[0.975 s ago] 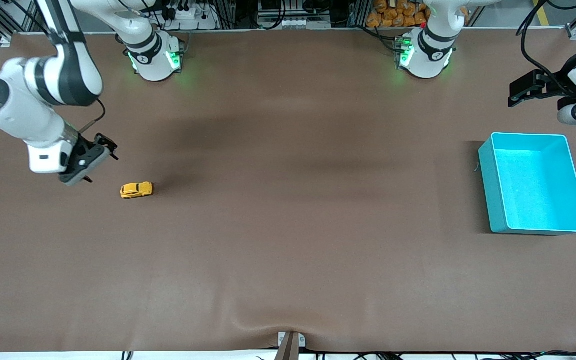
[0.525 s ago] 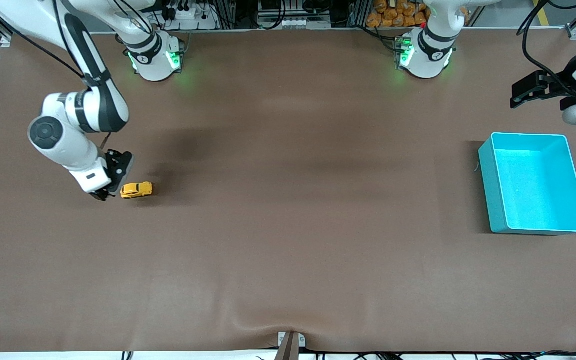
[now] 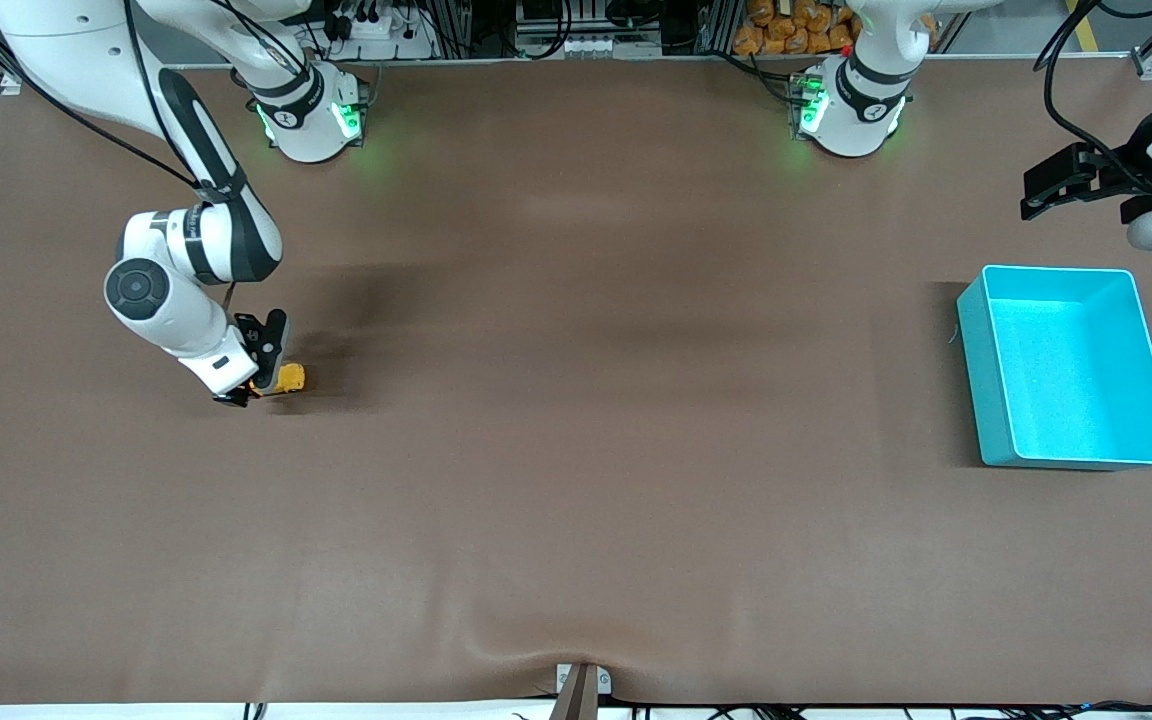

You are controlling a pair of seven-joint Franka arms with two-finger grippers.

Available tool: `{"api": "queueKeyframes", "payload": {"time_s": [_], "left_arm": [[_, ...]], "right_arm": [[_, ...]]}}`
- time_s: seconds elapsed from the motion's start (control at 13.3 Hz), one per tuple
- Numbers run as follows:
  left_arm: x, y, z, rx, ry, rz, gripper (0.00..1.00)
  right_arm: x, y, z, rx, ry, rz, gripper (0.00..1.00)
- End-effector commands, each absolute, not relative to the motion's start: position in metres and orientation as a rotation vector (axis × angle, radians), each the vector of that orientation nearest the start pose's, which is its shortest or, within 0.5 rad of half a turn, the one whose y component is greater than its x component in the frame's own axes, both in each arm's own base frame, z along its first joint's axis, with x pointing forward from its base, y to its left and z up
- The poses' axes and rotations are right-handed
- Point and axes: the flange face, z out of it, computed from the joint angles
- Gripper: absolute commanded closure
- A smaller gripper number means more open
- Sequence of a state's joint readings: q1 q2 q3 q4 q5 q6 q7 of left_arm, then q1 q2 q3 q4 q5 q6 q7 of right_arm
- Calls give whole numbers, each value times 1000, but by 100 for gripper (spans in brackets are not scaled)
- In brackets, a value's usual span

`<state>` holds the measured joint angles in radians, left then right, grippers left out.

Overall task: Wind and store yellow beetle car
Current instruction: 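Close the right gripper on the yellow beetle car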

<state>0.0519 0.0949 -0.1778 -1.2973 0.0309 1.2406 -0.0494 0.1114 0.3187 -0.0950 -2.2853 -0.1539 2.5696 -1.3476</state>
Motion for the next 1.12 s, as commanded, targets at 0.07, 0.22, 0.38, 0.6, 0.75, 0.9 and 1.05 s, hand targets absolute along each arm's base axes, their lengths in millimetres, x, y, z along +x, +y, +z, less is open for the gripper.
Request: {"api": "queueKeyframes", "payload": {"time_s": [0.07, 0.22, 0.38, 0.6, 0.75, 0.9, 1.05], "left_arm": [[541, -62, 675, -3091, 89, 206, 0], [541, -62, 675, -3091, 89, 206, 0], [541, -63, 674, -3091, 92, 208, 0], [541, -63, 674, -3091, 92, 211, 0], [541, -63, 674, -3092, 90, 211, 0], [541, -63, 673, -3090, 92, 213, 0], [542, -62, 673, -3091, 90, 213, 0]], "right_arm": [[533, 12, 204, -2302, -2256, 175, 37], [533, 13, 201, -2298, -2256, 178, 40], [532, 14, 200, -2299, -2254, 179, 43], [532, 15, 195, -2293, -2255, 184, 45], [532, 15, 194, -2294, -2255, 182, 50], [532, 15, 194, -2293, -2255, 184, 59], [532, 15, 194, -2293, -2255, 184, 66]]}}
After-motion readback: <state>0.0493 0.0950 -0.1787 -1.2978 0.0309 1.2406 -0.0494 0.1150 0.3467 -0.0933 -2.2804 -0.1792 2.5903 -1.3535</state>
